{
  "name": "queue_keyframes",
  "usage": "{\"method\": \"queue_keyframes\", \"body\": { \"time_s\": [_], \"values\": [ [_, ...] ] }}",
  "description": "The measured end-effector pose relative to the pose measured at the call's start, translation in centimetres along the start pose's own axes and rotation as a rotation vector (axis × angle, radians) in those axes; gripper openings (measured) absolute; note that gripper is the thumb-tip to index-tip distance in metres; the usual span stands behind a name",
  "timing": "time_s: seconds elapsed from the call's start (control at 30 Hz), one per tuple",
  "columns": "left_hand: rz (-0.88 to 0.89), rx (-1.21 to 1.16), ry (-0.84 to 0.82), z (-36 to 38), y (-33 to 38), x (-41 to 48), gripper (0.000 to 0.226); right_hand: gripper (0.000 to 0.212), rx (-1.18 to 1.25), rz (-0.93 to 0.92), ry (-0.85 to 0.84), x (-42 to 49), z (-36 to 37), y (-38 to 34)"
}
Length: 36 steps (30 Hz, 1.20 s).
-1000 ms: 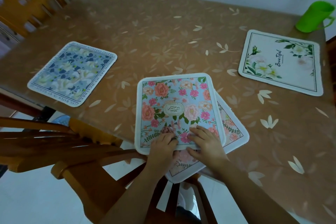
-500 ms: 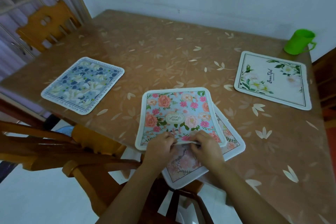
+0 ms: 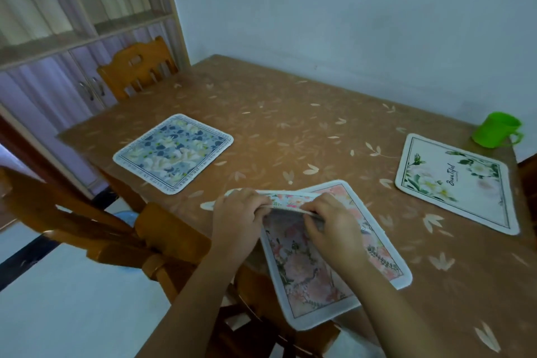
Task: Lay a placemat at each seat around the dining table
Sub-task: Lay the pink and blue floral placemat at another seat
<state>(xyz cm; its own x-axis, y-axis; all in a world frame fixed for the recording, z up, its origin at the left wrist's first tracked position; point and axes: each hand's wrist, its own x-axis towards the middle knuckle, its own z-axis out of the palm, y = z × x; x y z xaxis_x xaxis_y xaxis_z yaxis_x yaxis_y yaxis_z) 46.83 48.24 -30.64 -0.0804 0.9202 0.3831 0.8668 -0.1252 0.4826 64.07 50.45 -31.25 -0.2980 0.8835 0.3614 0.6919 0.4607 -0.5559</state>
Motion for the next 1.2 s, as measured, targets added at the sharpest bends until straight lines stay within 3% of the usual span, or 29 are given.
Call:
{"method": "queue_keyframes", "body": {
  "time_s": [0.17, 0.53, 0.97, 1.2],
  "values": [
    [-0.061, 0.095, 0.09, -5.6, -2.0, -0.1, 0.005, 0.012, -0.01, -0.145, 0.032, 2.6, 0.5, -4.9],
    [-0.225, 0.207, 0.197, -18.7, -10.2, -1.8, 0.009, 0.01, 0.204, -0.366, -0.15, 9.1, 6.6, -17.9],
    [-0.443, 0.052, 0.219, -32.7, -26.7, -8.2, 0.007, 0.012, 0.183, -0.529, -0.314, 11.2, 18.7, -37.4],
    [-0.573, 0.152, 0.216, -38.1, -35.5, -11.6, 0.007, 0.009, 0.171, -0.562, -0.445, 11.1, 26.2, -45.8]
  ]
}}
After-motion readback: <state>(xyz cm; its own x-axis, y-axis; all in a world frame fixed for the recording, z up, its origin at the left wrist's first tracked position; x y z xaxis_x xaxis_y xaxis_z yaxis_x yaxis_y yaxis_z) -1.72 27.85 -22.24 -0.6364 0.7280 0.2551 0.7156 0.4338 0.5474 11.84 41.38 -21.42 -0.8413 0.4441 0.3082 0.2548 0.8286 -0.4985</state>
